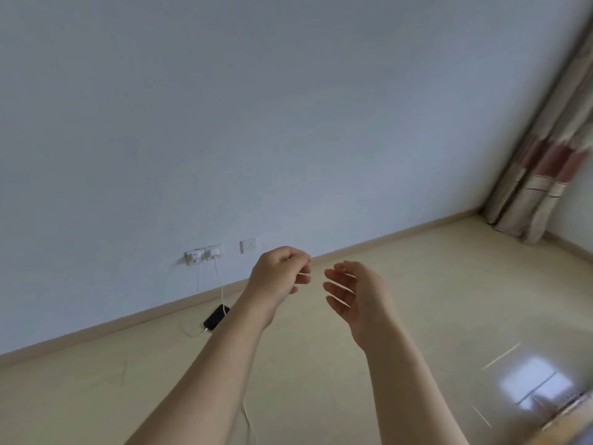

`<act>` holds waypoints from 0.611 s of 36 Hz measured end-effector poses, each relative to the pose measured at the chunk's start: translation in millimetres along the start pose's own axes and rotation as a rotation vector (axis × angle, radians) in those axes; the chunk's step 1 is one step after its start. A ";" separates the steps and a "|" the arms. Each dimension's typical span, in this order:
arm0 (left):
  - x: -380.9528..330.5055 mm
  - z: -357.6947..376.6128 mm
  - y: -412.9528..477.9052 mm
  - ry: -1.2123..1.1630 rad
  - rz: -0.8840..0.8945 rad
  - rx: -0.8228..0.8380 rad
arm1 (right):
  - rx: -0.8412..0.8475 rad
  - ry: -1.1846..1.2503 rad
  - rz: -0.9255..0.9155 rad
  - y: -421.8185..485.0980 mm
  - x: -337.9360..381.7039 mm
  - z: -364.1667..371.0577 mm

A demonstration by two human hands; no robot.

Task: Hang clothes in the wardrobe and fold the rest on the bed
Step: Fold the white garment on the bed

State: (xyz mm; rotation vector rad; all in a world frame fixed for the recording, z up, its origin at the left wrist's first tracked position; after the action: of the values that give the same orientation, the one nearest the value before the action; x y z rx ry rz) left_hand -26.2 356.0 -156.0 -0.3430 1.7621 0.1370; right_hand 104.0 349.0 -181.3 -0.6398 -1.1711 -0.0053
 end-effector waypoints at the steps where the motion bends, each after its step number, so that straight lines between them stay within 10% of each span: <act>1: -4.0 6.5 16.1 0.009 0.014 0.032 | -0.028 0.024 -0.010 13.5 6.3 6.3; 22: -40.6 173.1 179.8 0.122 0.058 0.530 | -0.489 0.320 -0.001 169.8 74.1 -11.6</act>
State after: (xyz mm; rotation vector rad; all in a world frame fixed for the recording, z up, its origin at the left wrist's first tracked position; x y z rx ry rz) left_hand 88.6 580.7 -171.7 0.0869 1.8521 -0.3137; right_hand 199.6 507.0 -199.4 -1.0266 -0.8600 -0.3917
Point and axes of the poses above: each hand's wrist, its own y-axis towards the middle knuckle, its own z-axis out of the palm, x = y × z, the point moved 3 cm from there along y, towards the middle knuckle, and after that the axes turned 14 degrees about -x, right-handed, at the moved point
